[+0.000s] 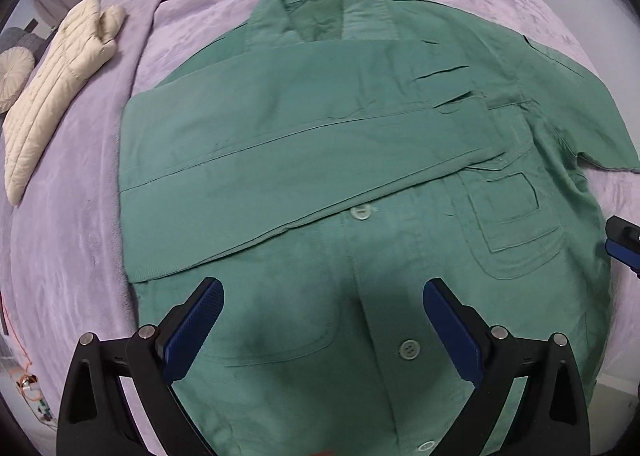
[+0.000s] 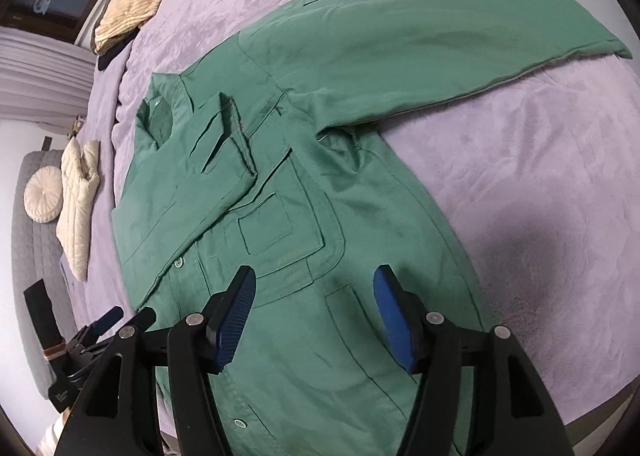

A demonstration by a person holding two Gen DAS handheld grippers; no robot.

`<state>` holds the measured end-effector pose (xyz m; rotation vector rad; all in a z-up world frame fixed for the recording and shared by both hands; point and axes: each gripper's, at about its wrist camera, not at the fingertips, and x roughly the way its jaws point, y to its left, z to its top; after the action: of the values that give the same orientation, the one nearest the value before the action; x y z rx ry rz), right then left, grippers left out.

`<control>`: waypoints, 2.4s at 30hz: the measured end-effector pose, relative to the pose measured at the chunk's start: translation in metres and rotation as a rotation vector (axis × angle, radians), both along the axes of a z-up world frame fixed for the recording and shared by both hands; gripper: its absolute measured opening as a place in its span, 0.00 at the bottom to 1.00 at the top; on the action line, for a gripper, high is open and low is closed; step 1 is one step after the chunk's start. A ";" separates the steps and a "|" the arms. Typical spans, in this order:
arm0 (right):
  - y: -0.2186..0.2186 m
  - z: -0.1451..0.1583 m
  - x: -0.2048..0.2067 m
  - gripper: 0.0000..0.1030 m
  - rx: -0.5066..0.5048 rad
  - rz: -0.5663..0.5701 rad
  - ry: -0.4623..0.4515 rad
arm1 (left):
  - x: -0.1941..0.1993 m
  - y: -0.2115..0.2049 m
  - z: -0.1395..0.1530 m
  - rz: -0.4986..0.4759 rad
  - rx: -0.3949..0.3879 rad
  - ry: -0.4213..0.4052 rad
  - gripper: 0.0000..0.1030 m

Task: Fold small clothes

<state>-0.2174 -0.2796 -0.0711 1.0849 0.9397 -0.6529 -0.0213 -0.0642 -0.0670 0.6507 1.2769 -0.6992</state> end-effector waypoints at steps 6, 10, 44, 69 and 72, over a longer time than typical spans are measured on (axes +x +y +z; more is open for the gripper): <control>-0.034 -0.002 -0.035 0.72 0.001 -0.105 -0.027 | -0.016 -0.030 -0.003 -0.021 -0.067 0.050 0.98; -0.055 -0.003 -0.058 0.75 0.002 -0.167 -0.062 | -0.031 -0.052 -0.003 -0.057 -0.065 0.054 0.98; -0.233 -0.038 -0.186 0.05 0.108 -0.728 -0.548 | -0.042 -0.170 -0.024 0.065 -0.056 0.047 0.98; -0.059 0.071 0.178 0.05 -0.145 0.363 -0.493 | 0.088 -0.018 -0.027 0.327 -0.115 -0.009 0.98; -0.014 0.028 0.229 0.05 -0.117 0.473 -0.381 | 0.118 0.013 -0.034 0.401 -0.112 -0.030 0.98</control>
<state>0.0120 -0.2935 -0.0436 0.8028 0.7744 -0.1021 0.0962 -0.0515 -0.1012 0.2975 1.2810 -0.4241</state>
